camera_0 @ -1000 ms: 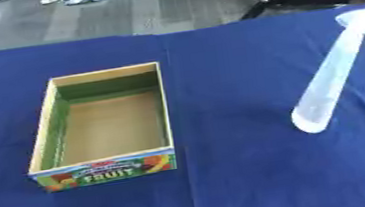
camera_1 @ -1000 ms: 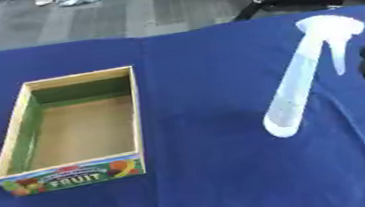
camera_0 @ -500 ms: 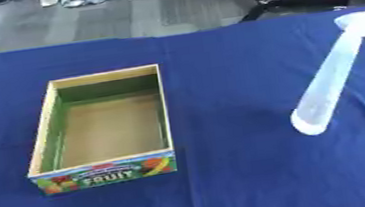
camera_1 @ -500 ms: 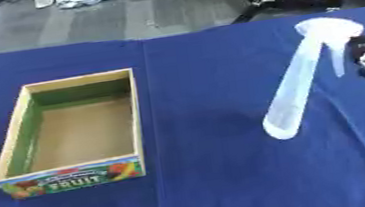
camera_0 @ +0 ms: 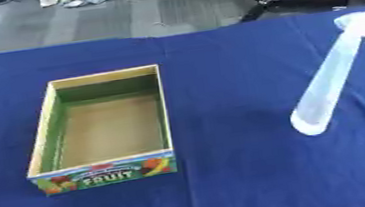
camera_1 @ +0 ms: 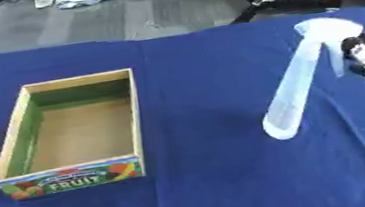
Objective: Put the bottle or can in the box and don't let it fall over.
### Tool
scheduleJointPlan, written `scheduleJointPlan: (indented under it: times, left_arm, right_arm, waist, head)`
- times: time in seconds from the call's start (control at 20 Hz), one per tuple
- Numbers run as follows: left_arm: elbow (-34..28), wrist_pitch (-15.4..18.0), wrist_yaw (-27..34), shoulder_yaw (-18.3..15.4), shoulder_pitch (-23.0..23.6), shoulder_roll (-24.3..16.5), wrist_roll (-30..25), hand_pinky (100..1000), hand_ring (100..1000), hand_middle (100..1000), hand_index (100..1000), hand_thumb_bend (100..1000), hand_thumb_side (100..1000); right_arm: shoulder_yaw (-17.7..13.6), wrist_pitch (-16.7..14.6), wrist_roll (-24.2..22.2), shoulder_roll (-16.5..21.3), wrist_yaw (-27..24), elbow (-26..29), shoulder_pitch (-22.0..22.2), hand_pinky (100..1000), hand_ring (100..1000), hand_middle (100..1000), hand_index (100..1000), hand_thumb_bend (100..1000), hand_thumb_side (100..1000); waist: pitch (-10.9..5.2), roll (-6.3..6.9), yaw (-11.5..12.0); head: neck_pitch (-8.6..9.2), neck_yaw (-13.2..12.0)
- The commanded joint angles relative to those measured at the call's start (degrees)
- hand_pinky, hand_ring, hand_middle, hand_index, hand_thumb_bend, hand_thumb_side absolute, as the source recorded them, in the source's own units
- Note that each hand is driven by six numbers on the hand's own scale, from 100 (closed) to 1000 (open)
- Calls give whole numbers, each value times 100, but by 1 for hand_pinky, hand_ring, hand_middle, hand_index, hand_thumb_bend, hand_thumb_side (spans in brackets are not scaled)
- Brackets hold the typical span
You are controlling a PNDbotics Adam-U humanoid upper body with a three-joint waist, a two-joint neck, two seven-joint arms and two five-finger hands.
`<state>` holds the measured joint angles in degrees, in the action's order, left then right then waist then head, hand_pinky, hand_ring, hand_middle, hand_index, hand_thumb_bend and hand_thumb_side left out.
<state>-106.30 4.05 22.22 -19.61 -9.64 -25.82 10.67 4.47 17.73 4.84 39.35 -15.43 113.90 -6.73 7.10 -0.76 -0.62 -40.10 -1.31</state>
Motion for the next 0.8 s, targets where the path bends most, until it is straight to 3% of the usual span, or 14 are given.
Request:
scheduleJointPlan:
  times: [0.05,0.8]
  left_arm:
    - [-75,9,31,2,-81,-120,-24,900,1000,1000,785,677,554]
    - [-72,-9,48,33,-94,-91,-64,900,1000,1000,782,674,555]
  right_arm:
    - [-10,103,-8,49,-54,69,-99,1000,1000,1000,1000,100,909]
    - [182,519,-95,-264,-91,69,-385,1000,1000,1000,1000,100,933]
  waist:
    - [-42,8,11]
    - [-41,14,20]
  head:
    - [86,24]
    - [103,339]
